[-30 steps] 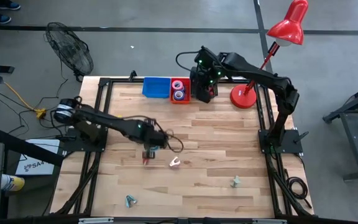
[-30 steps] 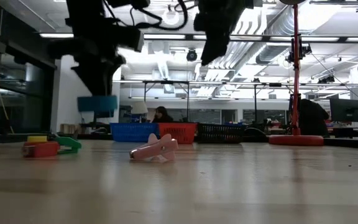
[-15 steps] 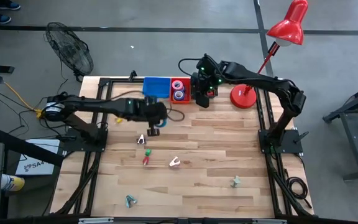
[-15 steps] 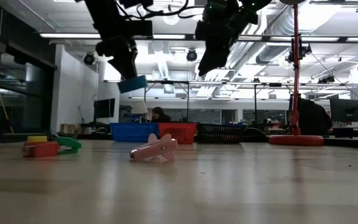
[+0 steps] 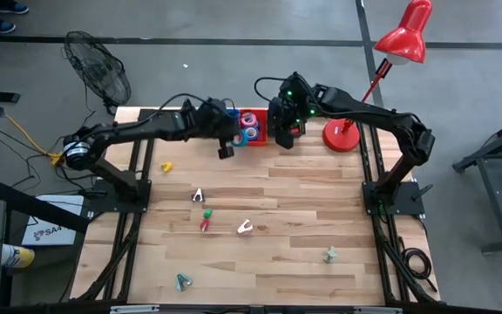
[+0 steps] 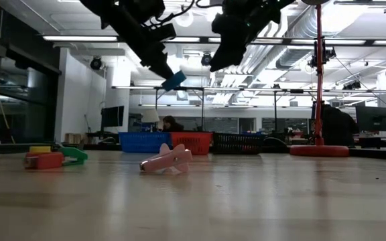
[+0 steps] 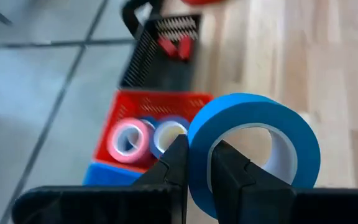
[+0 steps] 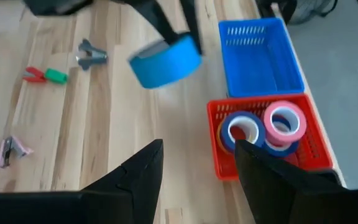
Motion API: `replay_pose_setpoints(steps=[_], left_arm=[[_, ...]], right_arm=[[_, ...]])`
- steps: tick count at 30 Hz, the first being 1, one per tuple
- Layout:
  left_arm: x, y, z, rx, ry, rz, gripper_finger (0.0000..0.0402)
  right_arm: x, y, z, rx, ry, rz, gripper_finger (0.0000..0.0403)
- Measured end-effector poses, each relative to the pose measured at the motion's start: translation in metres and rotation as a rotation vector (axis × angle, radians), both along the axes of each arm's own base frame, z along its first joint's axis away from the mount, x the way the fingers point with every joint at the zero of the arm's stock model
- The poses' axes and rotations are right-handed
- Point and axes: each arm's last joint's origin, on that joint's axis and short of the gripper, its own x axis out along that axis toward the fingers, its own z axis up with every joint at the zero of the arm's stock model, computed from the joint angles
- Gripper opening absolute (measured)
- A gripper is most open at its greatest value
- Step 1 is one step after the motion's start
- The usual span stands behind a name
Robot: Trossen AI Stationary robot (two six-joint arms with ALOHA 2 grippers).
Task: Pick and place Stapler, Stapler remover, tape
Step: Put the light blue tape into the red basket
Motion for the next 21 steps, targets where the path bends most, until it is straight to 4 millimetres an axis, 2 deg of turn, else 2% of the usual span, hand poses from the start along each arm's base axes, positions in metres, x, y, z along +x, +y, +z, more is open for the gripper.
replay_pose_setpoints(steps=[4,8,15,18,21], left_arm=[[-0.004,0.022,0.004,0.035,-0.06,0.027,0.0033],[0.002,0.045,-0.011,0.015,-0.085,0.031,0.0033],[0.022,0.082,-0.039,-0.06,-0.049,0.083,0.0033],[0.034,0.097,-0.039,-0.084,-0.058,0.092,0.0033],[0.049,0.107,-0.038,-0.11,0.005,0.115,0.0033]], right_arm=[[0.0,-0.001,0.001,0.002,-0.005,-0.039,0.019],[-0.001,-0.002,0.003,-0.011,-0.003,-0.077,0.019],[-0.002,-0.005,0.003,-0.055,0.025,-0.189,0.019],[-0.003,-0.005,0.002,-0.051,0.038,-0.228,0.019],[-0.004,-0.007,0.001,-0.04,0.05,-0.26,0.019]])
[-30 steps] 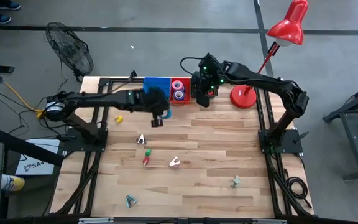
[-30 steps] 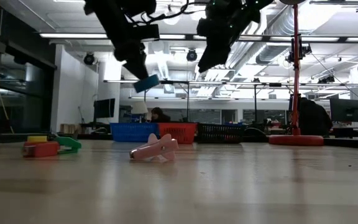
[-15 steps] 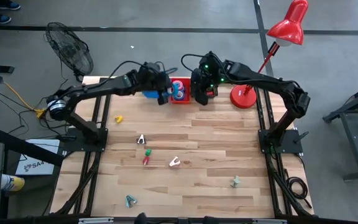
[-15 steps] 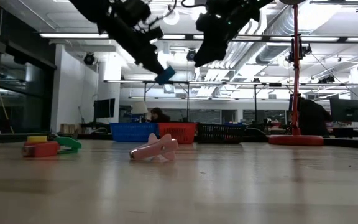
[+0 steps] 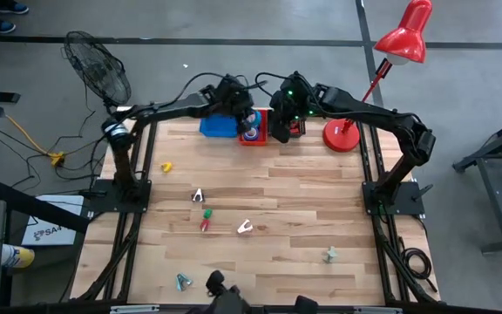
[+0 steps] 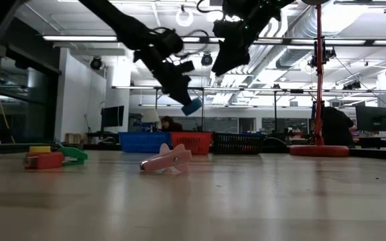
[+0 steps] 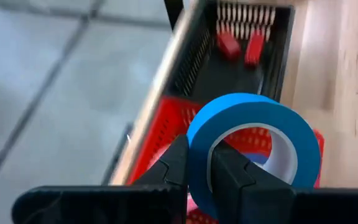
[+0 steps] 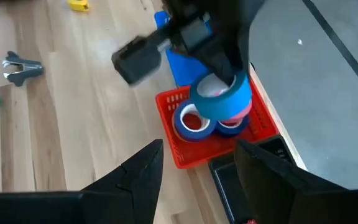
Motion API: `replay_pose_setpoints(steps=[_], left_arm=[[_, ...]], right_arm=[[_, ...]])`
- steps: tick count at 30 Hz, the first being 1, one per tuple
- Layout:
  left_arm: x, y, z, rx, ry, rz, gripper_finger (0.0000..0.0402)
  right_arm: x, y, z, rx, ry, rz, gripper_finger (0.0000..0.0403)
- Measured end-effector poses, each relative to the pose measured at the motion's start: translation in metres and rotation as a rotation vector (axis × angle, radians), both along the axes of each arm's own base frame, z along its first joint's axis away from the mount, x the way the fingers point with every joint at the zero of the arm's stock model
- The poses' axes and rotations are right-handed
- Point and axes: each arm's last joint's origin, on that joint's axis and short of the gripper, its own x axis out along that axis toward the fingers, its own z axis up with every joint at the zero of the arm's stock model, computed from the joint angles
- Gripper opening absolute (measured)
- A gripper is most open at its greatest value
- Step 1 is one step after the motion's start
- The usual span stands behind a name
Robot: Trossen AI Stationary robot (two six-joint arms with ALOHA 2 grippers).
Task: Pick and place Stapler, Stapler remover, tape
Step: Put the light blue tape into the red basket
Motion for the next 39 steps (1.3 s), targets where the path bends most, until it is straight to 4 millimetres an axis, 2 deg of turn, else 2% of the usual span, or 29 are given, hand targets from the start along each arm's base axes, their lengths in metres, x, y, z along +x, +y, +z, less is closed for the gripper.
replay_pose_setpoints(steps=[10,15,19,26,34,39], left_arm=[[0.032,0.028,0.005,-0.051,0.322,-0.011,0.0033],[0.041,0.034,-0.001,-0.086,0.379,-0.023,0.0033],[0.042,0.034,-0.009,-0.115,0.416,-0.02,0.0033],[0.042,0.035,-0.011,-0.137,0.409,0.009,0.0035],[0.041,0.034,-0.012,-0.156,0.409,0.02,0.0107],[0.042,0.034,-0.011,-0.154,0.403,0.019,0.0136]], right_arm=[[-0.011,-0.009,-0.005,0.068,0.053,-0.079,0.019],[-0.014,-0.012,-0.006,0.084,0.064,-0.099,0.019],[-0.016,-0.013,-0.006,0.088,0.064,-0.111,0.019],[-0.016,-0.014,-0.006,0.082,0.065,-0.113,0.019],[-0.016,-0.014,-0.006,0.078,0.066,-0.108,0.019],[-0.016,-0.014,-0.006,0.075,0.068,-0.1,0.019]])
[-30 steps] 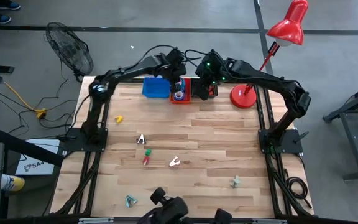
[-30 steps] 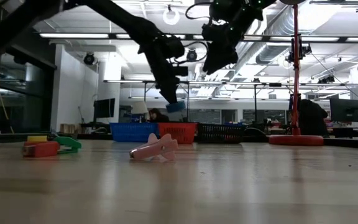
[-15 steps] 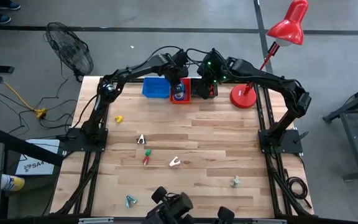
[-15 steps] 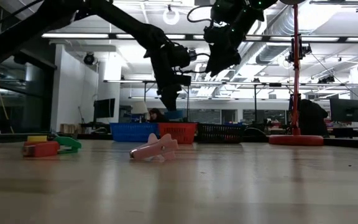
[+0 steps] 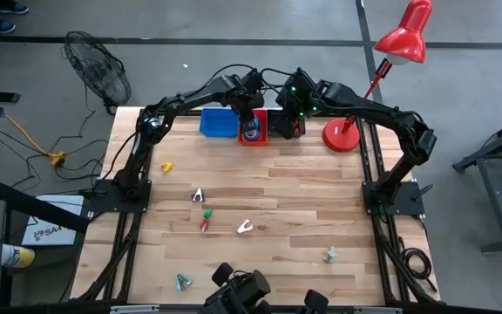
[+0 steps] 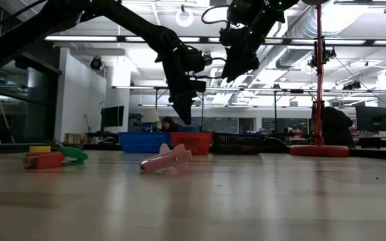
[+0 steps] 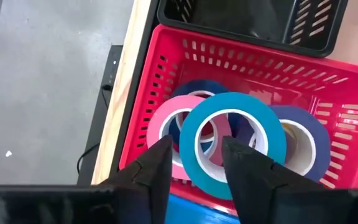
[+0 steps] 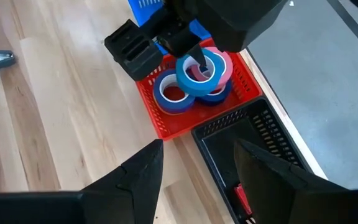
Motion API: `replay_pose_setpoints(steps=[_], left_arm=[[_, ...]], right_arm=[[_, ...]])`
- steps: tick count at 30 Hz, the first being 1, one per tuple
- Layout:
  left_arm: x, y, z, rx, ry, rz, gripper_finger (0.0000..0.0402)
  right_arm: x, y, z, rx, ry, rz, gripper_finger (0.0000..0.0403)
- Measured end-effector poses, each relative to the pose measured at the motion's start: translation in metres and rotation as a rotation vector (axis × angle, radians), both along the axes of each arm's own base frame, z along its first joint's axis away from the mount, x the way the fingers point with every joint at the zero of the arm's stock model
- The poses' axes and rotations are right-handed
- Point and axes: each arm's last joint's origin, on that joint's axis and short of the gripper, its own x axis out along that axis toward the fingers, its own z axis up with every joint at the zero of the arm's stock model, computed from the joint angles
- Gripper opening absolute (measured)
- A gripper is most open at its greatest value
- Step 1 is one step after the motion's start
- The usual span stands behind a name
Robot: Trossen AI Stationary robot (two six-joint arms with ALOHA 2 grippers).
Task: Pick and place Stapler, Stapler remover, tape
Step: Put the light blue tape into the red basket, then put the yellow stapler into the black basket
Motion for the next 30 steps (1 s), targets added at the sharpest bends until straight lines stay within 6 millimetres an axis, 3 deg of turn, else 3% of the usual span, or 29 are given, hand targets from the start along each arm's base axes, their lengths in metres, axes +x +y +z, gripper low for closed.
replay_pose_setpoints(steps=[5,16,23,30], left_arm=[[-0.006,-0.002,0.005,-0.012,0.025,-0.004,0.0146],[-0.048,-0.027,0.055,-0.024,0.186,0.013,0.0147],[-0.072,-0.041,0.073,-0.025,0.331,0.052,0.0147],[-0.092,-0.053,0.091,0.006,0.37,0.113,0.0147]], right_arm=[[-0.001,0.001,-0.001,0.015,0.005,0.016,0.019],[-0.001,0.001,-0.001,0.019,0.003,0.032,0.019],[-0.002,0.002,-0.001,0.022,0.014,0.054,0.019],[-0.018,0.003,0.018,-0.029,-0.015,0.047,0.019]])
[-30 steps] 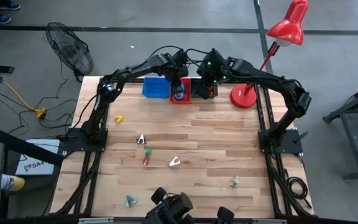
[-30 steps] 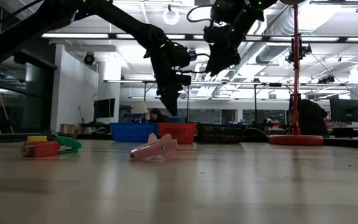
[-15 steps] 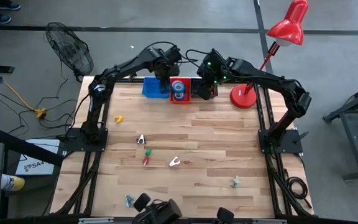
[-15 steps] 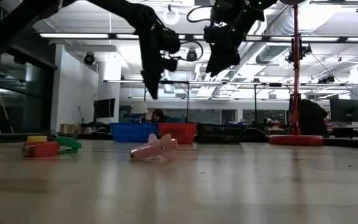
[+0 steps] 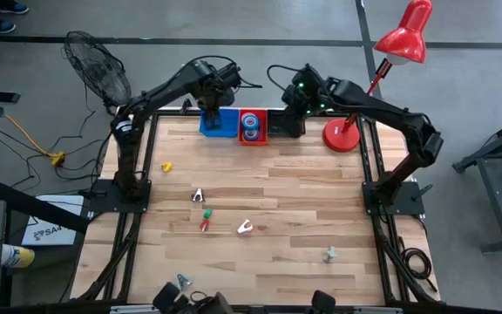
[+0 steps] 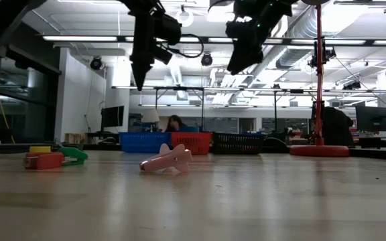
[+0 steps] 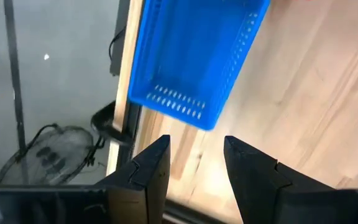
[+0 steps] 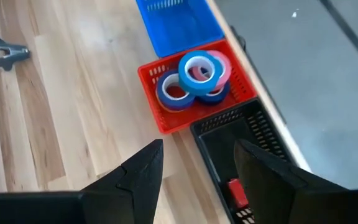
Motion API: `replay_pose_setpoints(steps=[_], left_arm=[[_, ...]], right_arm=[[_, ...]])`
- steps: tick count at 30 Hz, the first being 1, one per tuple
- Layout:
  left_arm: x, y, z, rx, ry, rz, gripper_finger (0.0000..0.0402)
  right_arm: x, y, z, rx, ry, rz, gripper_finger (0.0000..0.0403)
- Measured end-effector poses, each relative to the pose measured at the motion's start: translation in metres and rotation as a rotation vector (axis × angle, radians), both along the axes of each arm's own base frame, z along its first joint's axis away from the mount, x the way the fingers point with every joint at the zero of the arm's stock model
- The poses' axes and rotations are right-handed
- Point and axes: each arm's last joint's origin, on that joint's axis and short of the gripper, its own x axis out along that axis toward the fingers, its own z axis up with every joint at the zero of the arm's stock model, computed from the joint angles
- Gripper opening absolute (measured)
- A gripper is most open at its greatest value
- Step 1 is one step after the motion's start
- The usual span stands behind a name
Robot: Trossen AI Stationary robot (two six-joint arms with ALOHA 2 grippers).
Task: Pick and place Stapler, Stapler remover, tape
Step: Put the yellow stapler into the black basket
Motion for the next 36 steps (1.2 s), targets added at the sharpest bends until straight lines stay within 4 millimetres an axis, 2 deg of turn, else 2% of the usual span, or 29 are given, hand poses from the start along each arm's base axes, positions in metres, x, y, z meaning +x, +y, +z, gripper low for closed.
replay_pose_setpoints(steps=[4,16,22,28,36], left_arm=[[-0.018,-0.013,-0.009,-0.01,0.016,0.052,0.0147],[-0.098,-0.076,-0.072,-0.144,-0.103,0.306,0.0147],[-0.135,-0.104,-0.104,-0.214,-0.101,0.419,0.0147],[-0.15,-0.116,-0.122,-0.277,-0.099,0.469,0.0159],[-0.15,-0.117,-0.129,-0.28,-0.083,0.52,0.0259]], right_arm=[[-0.009,-0.002,0.008,-0.024,-0.016,-0.007,0.019],[-0.012,-0.005,0.009,-0.042,-0.013,-0.004,0.019],[-0.012,-0.006,0.01,-0.049,-0.016,-0.004,0.019],[-0.011,-0.006,0.01,-0.057,-0.02,0.001,0.019],[-0.011,-0.006,0.01,-0.063,-0.018,0.008,0.019]])
